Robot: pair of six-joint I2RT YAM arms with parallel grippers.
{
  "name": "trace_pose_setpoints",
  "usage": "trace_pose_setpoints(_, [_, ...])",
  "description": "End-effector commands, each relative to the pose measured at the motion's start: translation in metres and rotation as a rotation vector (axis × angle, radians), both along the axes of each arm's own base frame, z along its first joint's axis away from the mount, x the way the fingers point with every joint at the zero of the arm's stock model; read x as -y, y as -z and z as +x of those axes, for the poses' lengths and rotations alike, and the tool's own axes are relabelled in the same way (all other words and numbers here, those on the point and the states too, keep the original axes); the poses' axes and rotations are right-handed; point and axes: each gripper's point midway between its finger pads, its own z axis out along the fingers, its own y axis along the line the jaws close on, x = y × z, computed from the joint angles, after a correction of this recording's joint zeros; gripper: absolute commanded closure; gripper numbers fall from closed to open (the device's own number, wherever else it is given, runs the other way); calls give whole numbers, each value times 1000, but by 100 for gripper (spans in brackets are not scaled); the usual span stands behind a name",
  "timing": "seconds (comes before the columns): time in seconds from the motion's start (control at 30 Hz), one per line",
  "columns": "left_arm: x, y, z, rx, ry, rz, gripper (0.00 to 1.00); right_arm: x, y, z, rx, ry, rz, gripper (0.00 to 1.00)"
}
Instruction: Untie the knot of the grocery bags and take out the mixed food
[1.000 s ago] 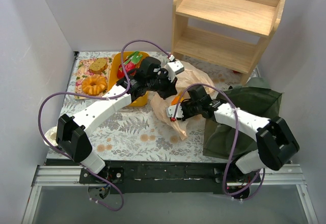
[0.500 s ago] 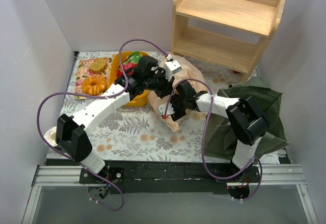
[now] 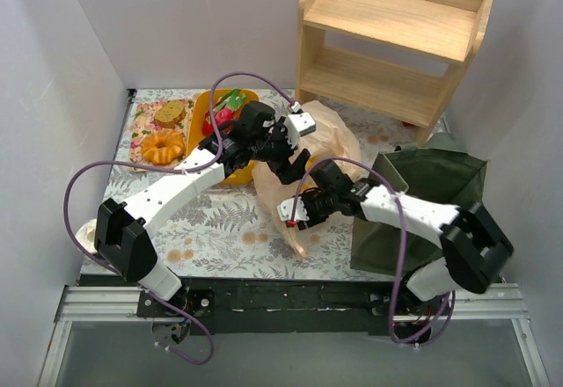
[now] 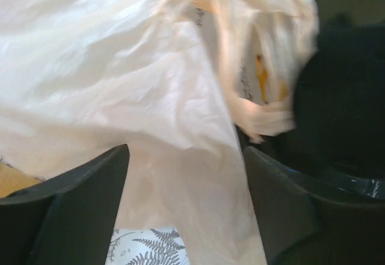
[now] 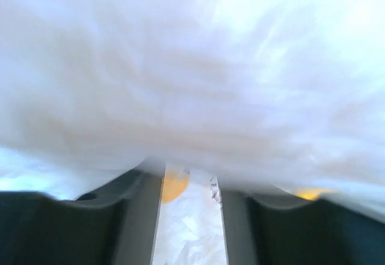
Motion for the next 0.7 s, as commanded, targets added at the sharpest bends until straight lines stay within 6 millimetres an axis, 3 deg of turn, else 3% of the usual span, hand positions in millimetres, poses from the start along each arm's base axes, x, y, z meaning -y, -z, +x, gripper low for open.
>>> trace_pose_setpoints(0.0, [-5,-34,-5,71,-2,-44,13,-12,-45,-49,-229,108,190,48])
trace_pose_setpoints(0.17, [-10,-80,8,146,-79,-99,7,-15,-68,-21,-157,155,257,48])
trace_pose_setpoints(0.37, [-19,-134,23,271,-159,-153,2,-12,-45,27,-12,191,157,50])
trace_pose_setpoints(0.5, [-23,-147,23,307,-163,-151,2,-16,-44,60,70,244,156,51])
trace_pose_setpoints(0.67, [-41,-140,25,308,-214,-137,2,-23,-64,84,132,273,187,52])
